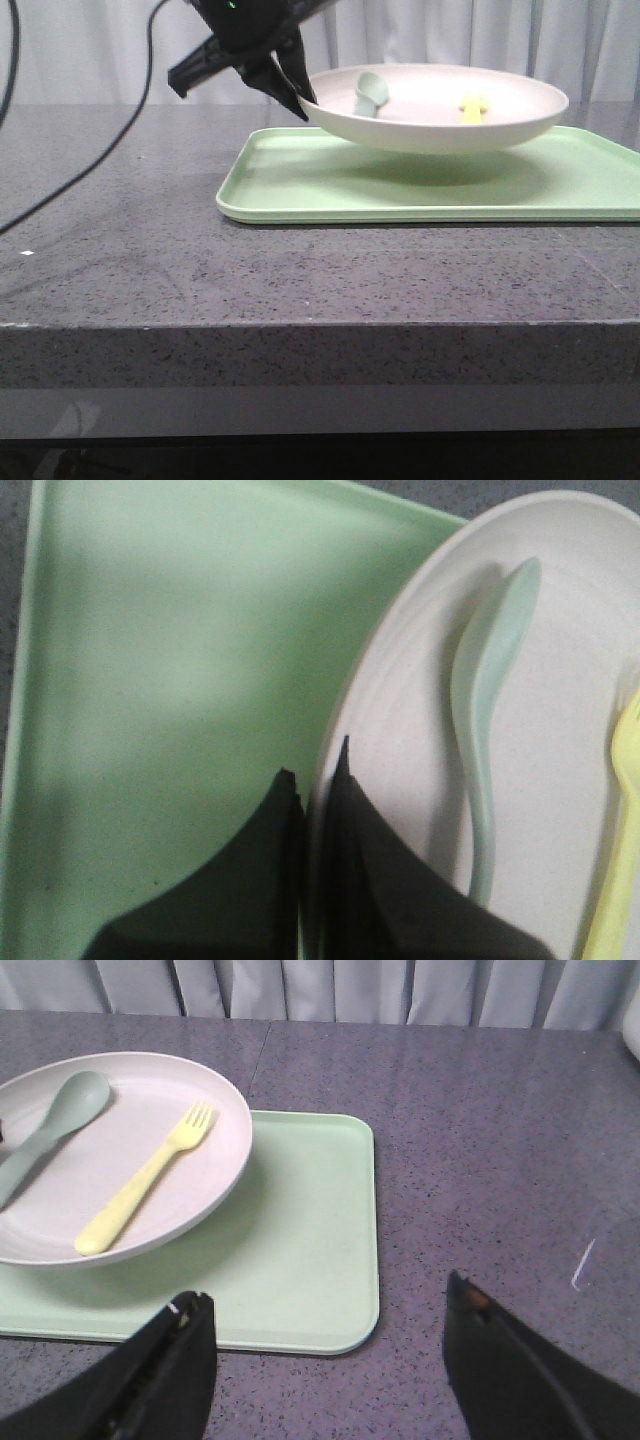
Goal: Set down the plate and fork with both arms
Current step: 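Lower the plate onto the green tray and open the left gripper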
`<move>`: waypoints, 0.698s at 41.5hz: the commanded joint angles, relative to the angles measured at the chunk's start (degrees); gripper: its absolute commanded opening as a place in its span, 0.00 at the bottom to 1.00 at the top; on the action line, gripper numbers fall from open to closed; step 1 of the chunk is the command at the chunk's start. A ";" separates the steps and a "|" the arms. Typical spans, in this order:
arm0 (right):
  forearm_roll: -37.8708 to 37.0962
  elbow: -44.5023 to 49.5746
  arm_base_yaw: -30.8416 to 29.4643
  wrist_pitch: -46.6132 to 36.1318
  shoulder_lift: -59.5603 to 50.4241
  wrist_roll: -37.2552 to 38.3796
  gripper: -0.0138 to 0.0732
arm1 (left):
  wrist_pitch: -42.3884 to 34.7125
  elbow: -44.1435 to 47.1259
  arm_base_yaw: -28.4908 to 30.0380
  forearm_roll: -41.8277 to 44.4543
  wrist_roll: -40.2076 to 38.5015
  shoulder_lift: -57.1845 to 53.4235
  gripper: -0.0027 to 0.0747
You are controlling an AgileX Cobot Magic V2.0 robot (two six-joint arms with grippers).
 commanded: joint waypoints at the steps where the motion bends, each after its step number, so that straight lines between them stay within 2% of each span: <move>1: -0.47 -1.89 0.15 -4.45 0.48 -0.43 0.74 | -3.99 -2.37 -1.34 3.16 -6.77 -2.60 0.01; 6: -0.47 -1.89 0.15 -4.45 0.48 -0.43 0.74 | -3.77 -2.37 -2.14 6.78 -9.74 -1.98 0.01; 22: -0.47 -1.89 0.15 -4.45 0.48 -0.43 0.74 | -0.98 -2.25 -2.28 6.78 -11.46 -0.99 0.01; 25: -0.47 -1.89 0.15 -4.45 0.48 -0.43 0.74 | -0.87 -2.25 -2.53 6.53 -11.46 -0.99 0.07; 29: -0.47 -1.89 0.15 -4.45 0.48 -0.43 0.74 | -0.87 -2.25 -2.77 6.53 -11.46 -0.99 0.24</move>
